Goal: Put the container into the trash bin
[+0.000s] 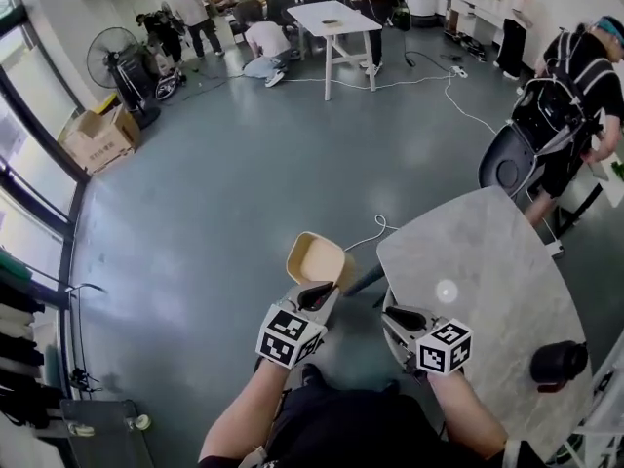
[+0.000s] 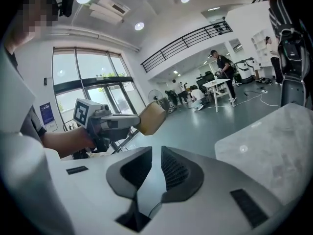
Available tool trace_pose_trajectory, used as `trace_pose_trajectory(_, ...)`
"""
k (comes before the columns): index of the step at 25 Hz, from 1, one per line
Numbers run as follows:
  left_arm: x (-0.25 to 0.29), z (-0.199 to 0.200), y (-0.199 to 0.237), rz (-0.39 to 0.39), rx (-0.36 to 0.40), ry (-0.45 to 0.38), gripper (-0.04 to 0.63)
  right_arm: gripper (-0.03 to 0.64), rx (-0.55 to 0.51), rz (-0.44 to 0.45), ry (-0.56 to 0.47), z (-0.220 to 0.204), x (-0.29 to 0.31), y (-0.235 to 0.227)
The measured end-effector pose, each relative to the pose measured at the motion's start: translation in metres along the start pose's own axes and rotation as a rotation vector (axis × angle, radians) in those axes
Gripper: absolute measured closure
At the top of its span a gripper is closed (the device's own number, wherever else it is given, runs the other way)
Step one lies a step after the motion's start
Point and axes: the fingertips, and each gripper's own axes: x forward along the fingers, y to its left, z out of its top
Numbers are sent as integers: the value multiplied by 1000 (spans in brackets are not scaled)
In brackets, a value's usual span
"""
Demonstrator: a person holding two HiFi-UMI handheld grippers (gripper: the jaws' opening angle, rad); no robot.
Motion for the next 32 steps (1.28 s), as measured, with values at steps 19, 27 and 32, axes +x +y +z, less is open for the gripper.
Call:
trace_pose_trajectory(19, -75, -99, 159, 65, -141, 74, 565, 571, -37, 67, 96, 13, 179, 73)
trace_pose_trajectory(27, -18, -154, 149, 11, -202, 193, 565, 575, 65, 29, 168, -27, 191, 7)
trace_pose_trajectory(32, 7, -194, 150, 5, -259, 240, 565, 586, 68, 24, 196, -37, 211, -10)
